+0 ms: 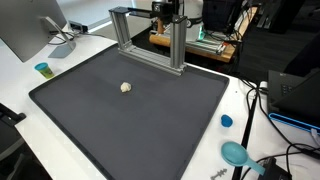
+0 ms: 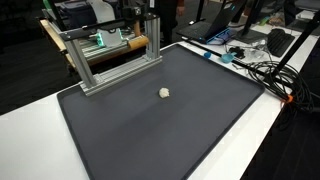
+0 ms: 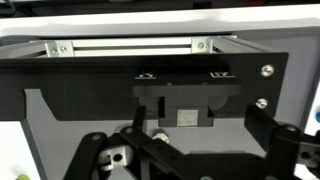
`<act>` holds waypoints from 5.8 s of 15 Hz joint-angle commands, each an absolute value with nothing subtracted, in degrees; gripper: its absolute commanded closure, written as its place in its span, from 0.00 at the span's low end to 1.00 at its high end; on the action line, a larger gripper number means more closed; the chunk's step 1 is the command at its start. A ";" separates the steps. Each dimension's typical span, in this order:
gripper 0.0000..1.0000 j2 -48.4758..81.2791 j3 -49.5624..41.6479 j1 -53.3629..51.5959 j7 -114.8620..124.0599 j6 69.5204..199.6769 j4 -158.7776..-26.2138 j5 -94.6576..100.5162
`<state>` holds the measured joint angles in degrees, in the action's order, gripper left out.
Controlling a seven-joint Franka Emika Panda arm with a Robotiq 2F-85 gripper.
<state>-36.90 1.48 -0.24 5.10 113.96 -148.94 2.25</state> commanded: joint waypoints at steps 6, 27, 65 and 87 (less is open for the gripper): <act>0.00 -40.76 1.89 0.31 8.14 113.40 -150.65 -0.10; 0.00 -38.39 2.83 2.78 11.51 119.53 -152.33 1.30; 0.00 -42.70 2.78 -0.26 7.36 128.49 -156.97 -1.95; 0.00 -41.40 0.26 0.56 3.53 129.95 -154.49 -3.00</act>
<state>-41.41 0.22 0.50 3.57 130.05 -154.57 -2.97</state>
